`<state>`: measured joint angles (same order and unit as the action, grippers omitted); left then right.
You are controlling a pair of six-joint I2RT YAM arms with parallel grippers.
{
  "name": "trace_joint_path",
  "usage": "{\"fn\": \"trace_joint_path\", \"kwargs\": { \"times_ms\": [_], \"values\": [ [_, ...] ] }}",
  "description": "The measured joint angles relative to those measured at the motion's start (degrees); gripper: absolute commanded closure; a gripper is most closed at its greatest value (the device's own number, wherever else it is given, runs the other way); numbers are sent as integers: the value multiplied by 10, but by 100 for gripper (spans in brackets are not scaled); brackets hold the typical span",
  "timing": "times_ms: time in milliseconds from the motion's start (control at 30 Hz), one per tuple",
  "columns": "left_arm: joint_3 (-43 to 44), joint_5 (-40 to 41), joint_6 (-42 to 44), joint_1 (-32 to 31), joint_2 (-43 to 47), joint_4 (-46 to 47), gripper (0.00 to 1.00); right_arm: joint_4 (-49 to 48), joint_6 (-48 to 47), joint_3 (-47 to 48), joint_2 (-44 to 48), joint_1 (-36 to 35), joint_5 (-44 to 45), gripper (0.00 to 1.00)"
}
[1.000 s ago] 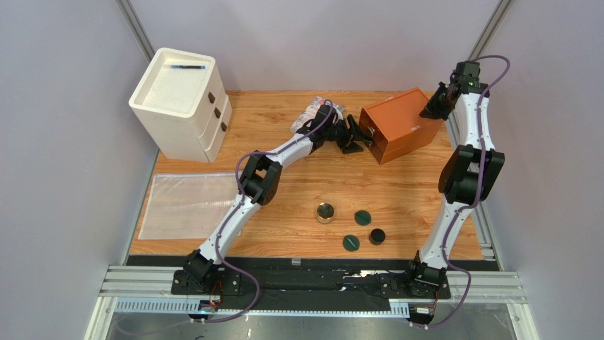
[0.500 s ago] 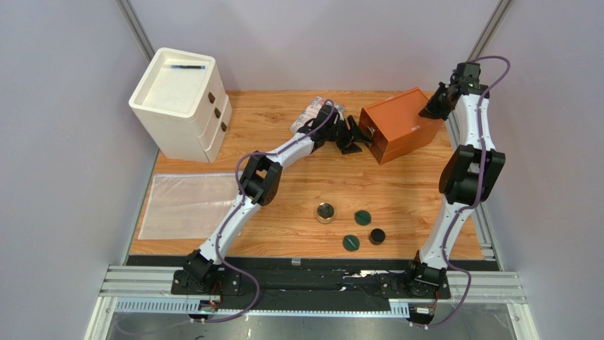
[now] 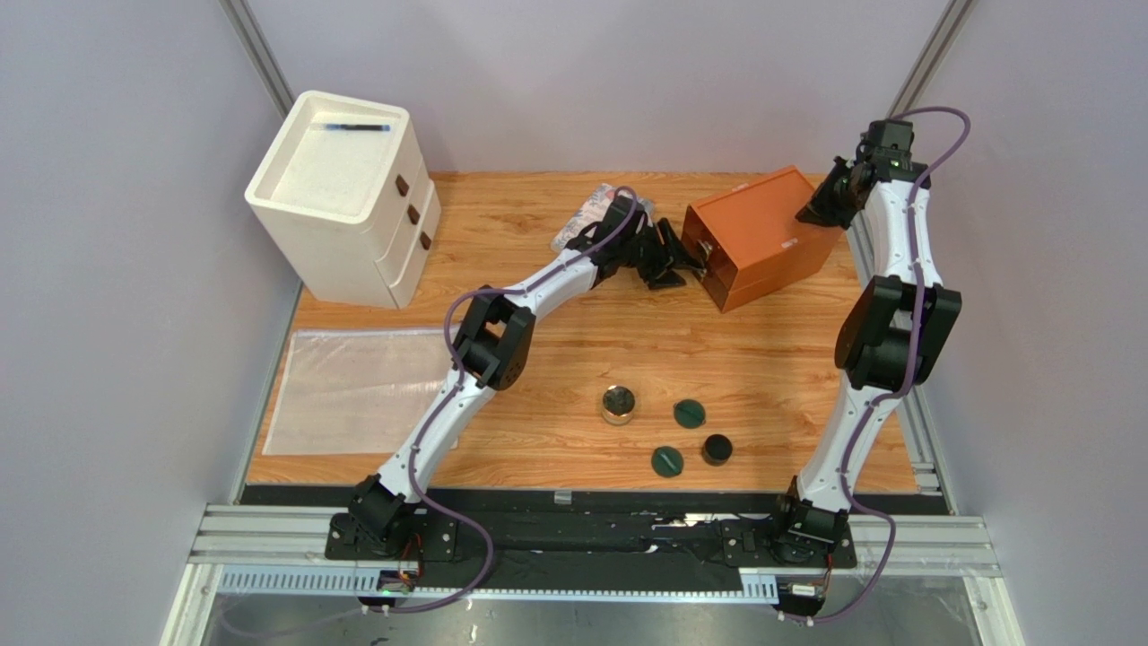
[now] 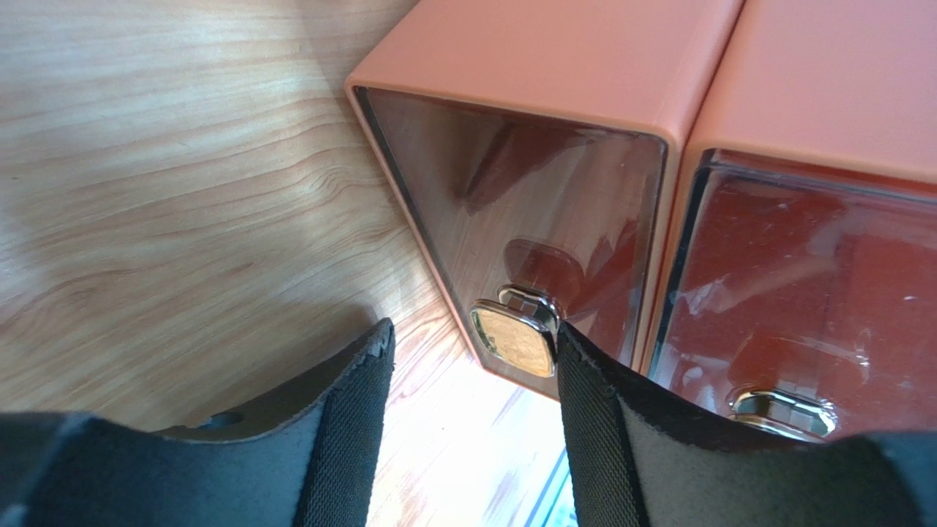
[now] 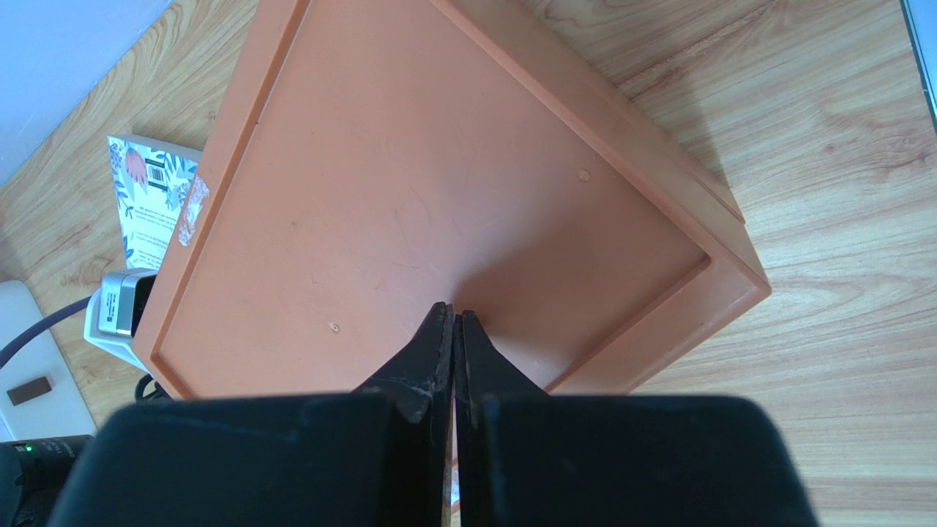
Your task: Organize the makeup
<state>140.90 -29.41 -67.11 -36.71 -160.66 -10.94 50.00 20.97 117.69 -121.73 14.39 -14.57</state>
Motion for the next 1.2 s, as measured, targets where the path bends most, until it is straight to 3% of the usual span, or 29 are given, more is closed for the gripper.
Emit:
{"fn": "trace_joint_path", "kwargs": {
  "times_ms": [733,1200],
  "values": [
    [1,-10,-24,5,1,2,50,-7,0,-8,3,1,-2,100],
    [0,-1,14,10,23,-72,56,-14,-2,-12,3,3,-12,100]
  ]
}}
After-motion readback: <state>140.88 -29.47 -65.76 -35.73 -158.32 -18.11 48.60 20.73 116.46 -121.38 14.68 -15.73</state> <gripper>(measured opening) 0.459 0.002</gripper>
